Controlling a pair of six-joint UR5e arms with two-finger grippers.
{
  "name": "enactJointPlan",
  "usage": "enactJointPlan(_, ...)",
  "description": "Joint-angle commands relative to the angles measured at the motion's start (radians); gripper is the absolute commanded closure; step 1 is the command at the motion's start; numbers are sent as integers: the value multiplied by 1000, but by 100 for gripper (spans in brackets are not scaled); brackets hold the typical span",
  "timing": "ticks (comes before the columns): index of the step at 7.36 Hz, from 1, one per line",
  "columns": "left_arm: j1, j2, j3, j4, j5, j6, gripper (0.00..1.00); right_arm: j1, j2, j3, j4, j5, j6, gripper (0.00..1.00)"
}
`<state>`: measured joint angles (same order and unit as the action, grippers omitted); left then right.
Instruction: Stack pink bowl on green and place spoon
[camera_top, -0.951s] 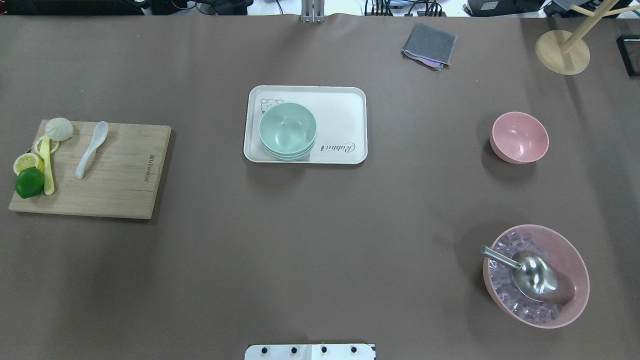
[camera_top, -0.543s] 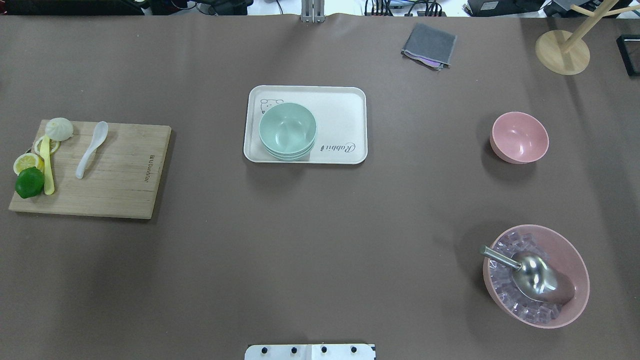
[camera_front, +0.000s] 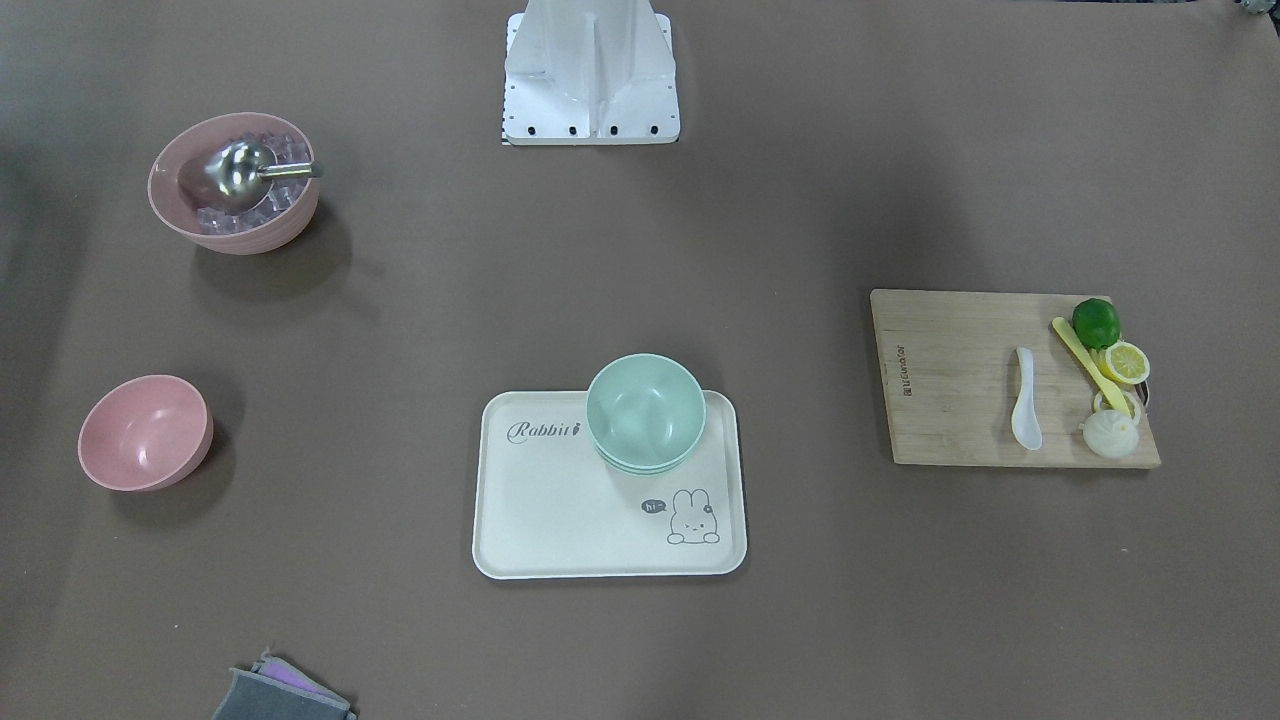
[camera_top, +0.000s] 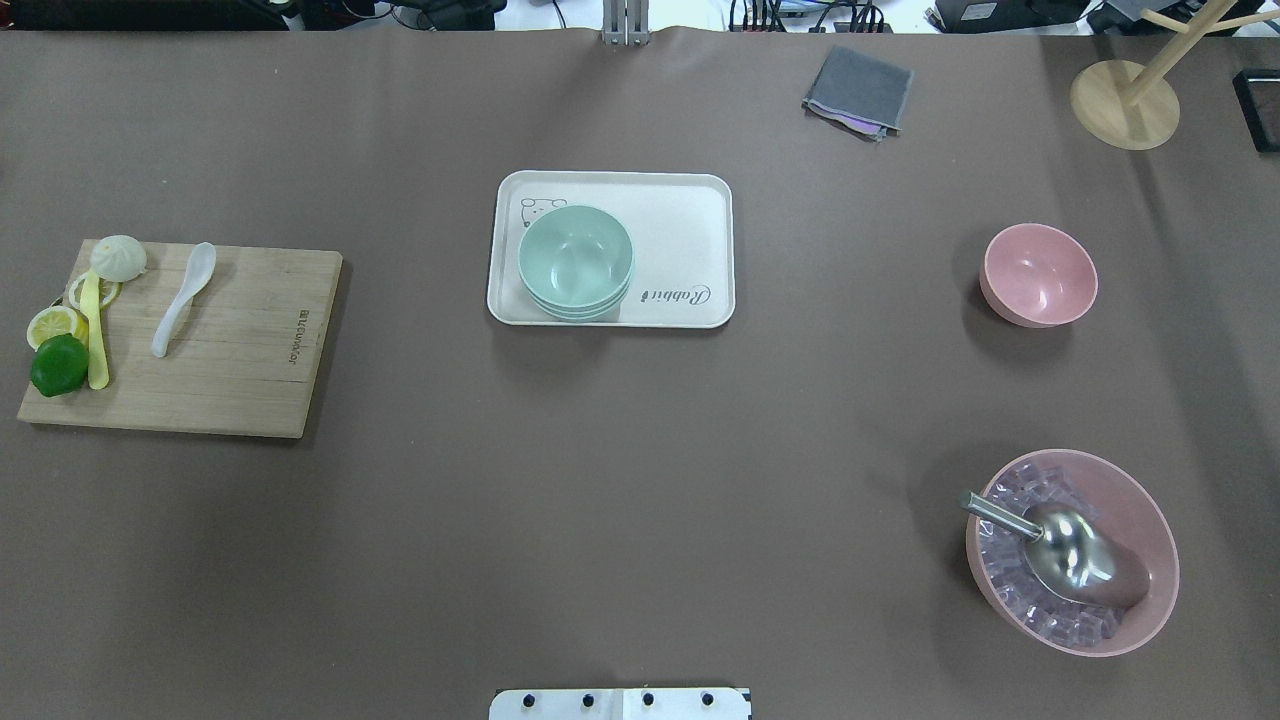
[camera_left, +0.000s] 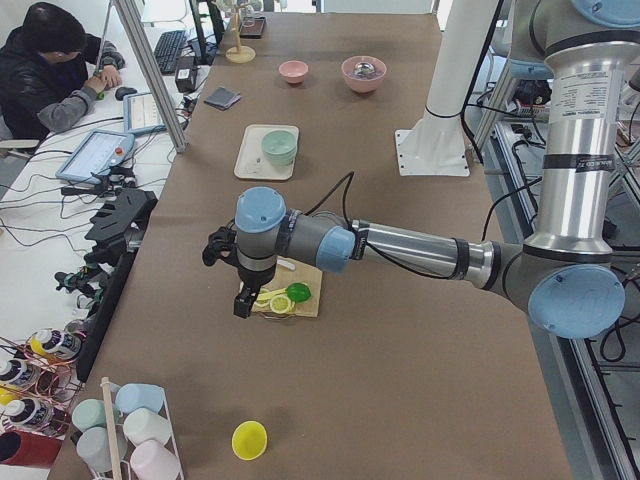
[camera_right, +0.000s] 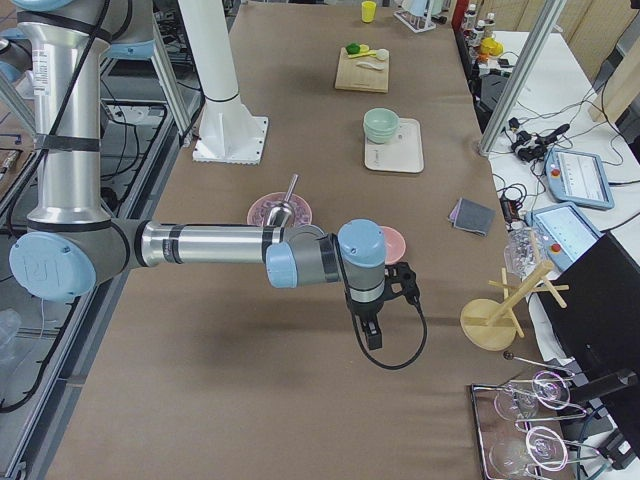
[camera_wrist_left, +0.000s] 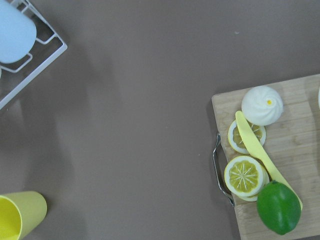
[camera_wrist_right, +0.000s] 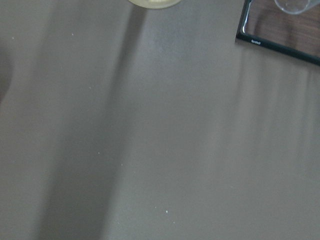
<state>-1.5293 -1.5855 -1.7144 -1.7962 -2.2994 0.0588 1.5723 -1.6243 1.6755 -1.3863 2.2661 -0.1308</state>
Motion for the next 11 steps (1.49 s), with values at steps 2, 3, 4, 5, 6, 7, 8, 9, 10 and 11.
enactJointPlan(2, 0, -31, 42, -222, 64, -57, 2, 0, -25, -31, 248, -5, 108, 0)
enactJointPlan(3, 0, -30, 42, -277, 61, -72, 2, 0, -25, -77, 341, 1, 109, 0)
enactJointPlan(4, 0, -30, 44, -335, 61, -136, 2, 0, -17, -92, 377, 4, 111, 0)
enactJointPlan(5, 14, -53, 45, -344, 58, -202, 2, -3, -14, -82, 391, 18, 131, 0)
enactJointPlan(6, 53, -85, 59, -342, 61, -203, 2, -26, -3, -80, 391, 39, 219, 0)
enactJointPlan(7, 67, -83, 87, -373, 58, -205, 2, -78, 18, -85, 395, 38, 376, 0)
enactJointPlan(8, 96, -88, 113, -390, 58, -233, 2, -160, 52, -79, 397, 33, 519, 0)
enactJointPlan(9, 115, -112, 137, -391, 58, -278, 2, -238, 88, -82, 398, 14, 634, 0)
enactJointPlan(10, 119, -123, 141, -391, 57, -313, 2, -274, 98, -83, 400, -14, 651, 0)
enactJointPlan(11, 133, -154, 145, -390, 58, -317, 2, -279, 98, -85, 411, -16, 652, 0)
